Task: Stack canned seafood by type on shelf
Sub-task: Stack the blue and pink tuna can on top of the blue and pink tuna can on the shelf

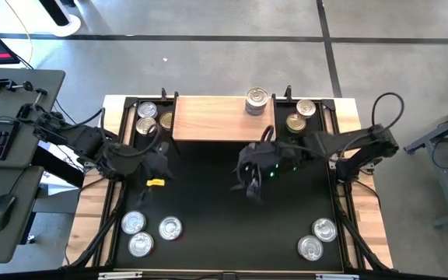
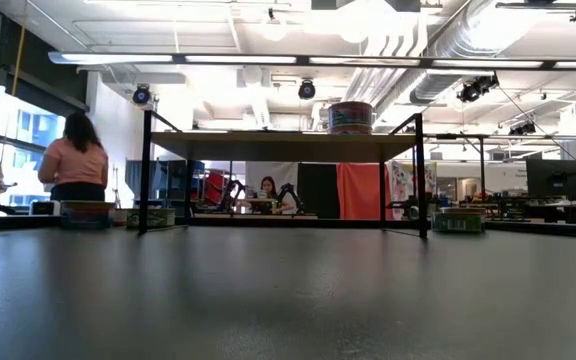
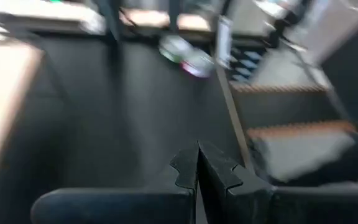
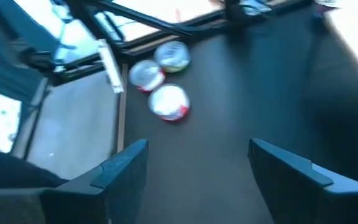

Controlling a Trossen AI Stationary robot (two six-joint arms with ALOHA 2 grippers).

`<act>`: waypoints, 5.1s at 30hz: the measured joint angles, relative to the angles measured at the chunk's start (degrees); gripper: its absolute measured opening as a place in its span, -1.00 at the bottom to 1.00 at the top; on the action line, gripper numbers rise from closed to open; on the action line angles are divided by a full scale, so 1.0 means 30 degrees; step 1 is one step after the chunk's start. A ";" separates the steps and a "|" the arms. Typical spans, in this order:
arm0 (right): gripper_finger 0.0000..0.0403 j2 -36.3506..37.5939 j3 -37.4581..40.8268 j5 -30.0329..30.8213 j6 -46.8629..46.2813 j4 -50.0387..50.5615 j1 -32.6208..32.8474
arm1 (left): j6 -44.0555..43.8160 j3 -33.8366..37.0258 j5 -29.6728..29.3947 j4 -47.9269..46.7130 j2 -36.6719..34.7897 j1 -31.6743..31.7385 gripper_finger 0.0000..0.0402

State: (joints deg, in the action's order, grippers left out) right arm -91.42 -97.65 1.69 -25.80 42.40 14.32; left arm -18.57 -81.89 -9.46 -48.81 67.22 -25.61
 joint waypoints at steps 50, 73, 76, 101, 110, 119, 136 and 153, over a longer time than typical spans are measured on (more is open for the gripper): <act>-1.00 0.4902 1.1074 0.0899 -0.7228 -0.1555 0.0735 | -1.0581 0.7737 -0.5932 -0.8732 -0.2675 1.2901 -1.00; -1.00 0.4860 1.1074 0.2072 -0.7698 -0.3197 0.0745 | 1.4646 0.9581 -0.4620 -0.5929 0.4365 2.4486 -1.00; -1.00 0.4860 1.1074 0.2072 -0.7755 -0.3498 0.0745 | 1.5158 0.9986 -0.4491 -0.4430 0.4606 2.4740 -1.00; -1.00 0.4846 1.1070 0.3091 -0.8589 -0.3561 0.0730 | 1.4843 1.2779 -0.3954 -0.2547 0.4389 2.5708 -1.00; -1.00 0.4845 1.1067 0.3288 -0.8201 -0.4423 0.0730 | 1.2318 1.2743 -0.1744 -0.4060 0.4354 2.4953 -1.00; -1.00 0.4845 1.1067 0.3281 -0.7747 -0.4462 0.0730 | 0.7036 1.2755 -0.0847 -0.5038 0.4371 2.4567 -1.00; -1.00 0.4845 1.1067 0.3274 -0.6734 -0.4521 0.0723 | -0.1006 1.2750 0.1910 -0.5321 0.4393 2.2799 -1.00; -1.00 0.4845 1.1062 0.3259 -0.5525 -0.4513 0.0723 | -0.3860 1.3874 0.3393 -0.7948 0.4211 1.9269 -1.00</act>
State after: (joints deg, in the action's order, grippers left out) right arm -76.88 -64.46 11.46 -42.37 28.86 16.49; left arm -30.15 -40.27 0.72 -72.66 79.85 32.20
